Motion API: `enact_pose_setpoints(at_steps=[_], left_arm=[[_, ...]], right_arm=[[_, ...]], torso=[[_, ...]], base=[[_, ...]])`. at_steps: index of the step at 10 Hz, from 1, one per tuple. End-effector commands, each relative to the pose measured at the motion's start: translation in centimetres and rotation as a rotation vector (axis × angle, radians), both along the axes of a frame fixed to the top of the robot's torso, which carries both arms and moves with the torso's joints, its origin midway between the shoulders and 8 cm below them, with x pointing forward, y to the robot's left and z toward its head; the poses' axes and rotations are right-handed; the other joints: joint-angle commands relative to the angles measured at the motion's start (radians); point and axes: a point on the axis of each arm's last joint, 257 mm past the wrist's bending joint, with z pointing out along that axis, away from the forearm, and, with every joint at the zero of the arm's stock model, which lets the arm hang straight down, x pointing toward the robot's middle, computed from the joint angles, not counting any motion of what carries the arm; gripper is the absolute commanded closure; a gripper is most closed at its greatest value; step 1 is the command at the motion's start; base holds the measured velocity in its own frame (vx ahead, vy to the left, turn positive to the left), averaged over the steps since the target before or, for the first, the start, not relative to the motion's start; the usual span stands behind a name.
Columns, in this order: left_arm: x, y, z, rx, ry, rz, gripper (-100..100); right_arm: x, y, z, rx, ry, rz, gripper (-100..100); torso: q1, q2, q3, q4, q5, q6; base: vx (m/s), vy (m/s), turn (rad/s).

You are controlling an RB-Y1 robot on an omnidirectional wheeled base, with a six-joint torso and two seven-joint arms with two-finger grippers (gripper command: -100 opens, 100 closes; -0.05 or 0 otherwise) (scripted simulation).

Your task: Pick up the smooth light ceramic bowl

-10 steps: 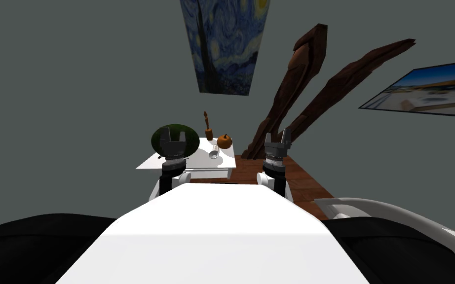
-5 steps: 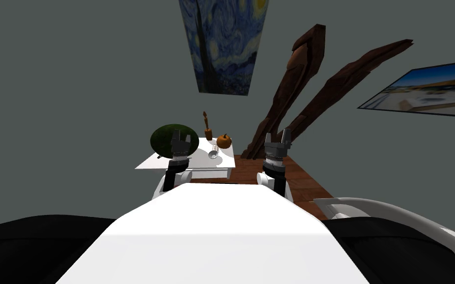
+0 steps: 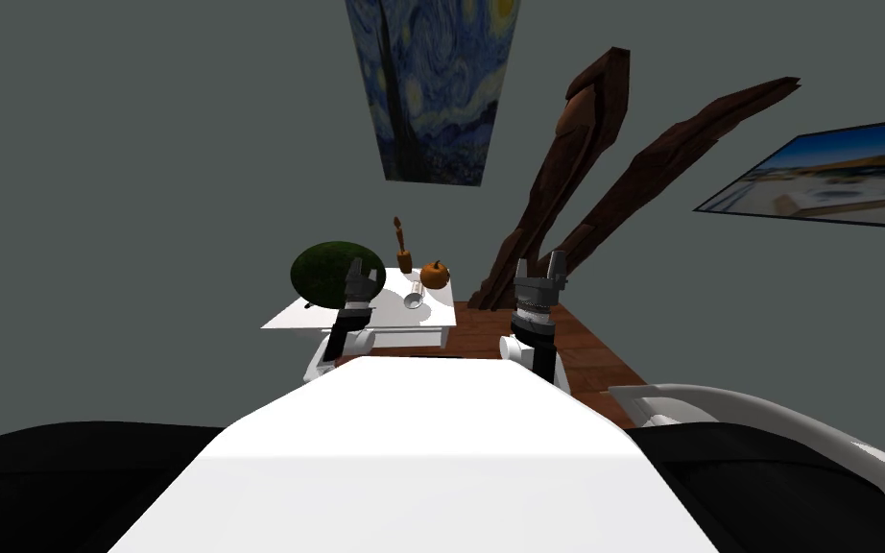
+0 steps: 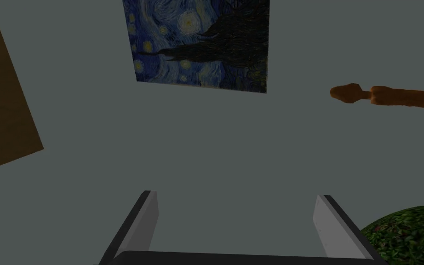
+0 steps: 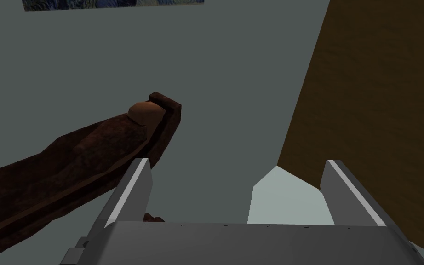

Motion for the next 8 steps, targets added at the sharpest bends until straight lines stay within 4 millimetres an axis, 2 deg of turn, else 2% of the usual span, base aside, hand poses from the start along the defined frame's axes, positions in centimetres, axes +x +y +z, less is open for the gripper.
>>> enact_pose_setpoints(at_steps=[1,2,3,4,5,6,7,8], left_arm=[[0.7,0.6,-0.7,-0.009,0.036,0.001,-100],[1.9,1.1,-2.2,-0.023,0.081,0.000,-100],[2.0,1.1,-2.6,-0.025,0.097,0.001,-100],[3.2,1.6,-4.3,-0.040,0.148,0.001,-100],[3.3,1.6,-4.5,-0.041,0.160,0.001,-100],[4.5,2.2,-6.3,-0.057,0.214,0.002,-100],[4.6,2.2,-6.6,-0.058,0.225,0.003,-100],[5.6,2.7,-8.5,-0.074,0.280,0.004,-100]], right_arm=[[0.0,0.0,0.0,0.000,0.000,0.000,0],[0.0,0.0,0.0,0.000,0.000,0.000,0],[0.0,0.0,0.0,0.000,0.000,0.000,0],[0.0,0.0,0.0,0.000,0.000,0.000,0],[0.0,0.0,0.0,0.000,0.000,0.000,0],[0.0,0.0,0.0,0.000,0.000,0.000,0],[0.0,0.0,0.0,0.000,0.000,0.000,0],[0.0,0.0,0.0,0.000,0.000,0.000,0]], torso=[[0.000,0.000,0.000,0.000,0.000,0.000],[0.000,0.000,0.000,0.000,0.000,0.000],[0.000,0.000,0.000,0.000,0.000,0.000],[0.000,0.000,0.000,0.000,0.000,0.000],[0.000,0.000,0.000,0.000,0.000,0.000],[0.000,0.000,0.000,0.000,0.000,0.000],[-0.001,0.000,0.000,0.000,0.000,0.000],[0.000,0.000,0.000,0.000,0.000,0.000]], base=[[-0.002,-0.021,-0.001],[-0.003,-0.021,0.002],[-0.001,-0.020,-0.002],[0.003,-0.030,0.000],[0.000,-0.028,0.000],[-0.002,-0.034,0.000],[-0.002,-0.027,0.000],[-0.003,-0.031,-0.001]])
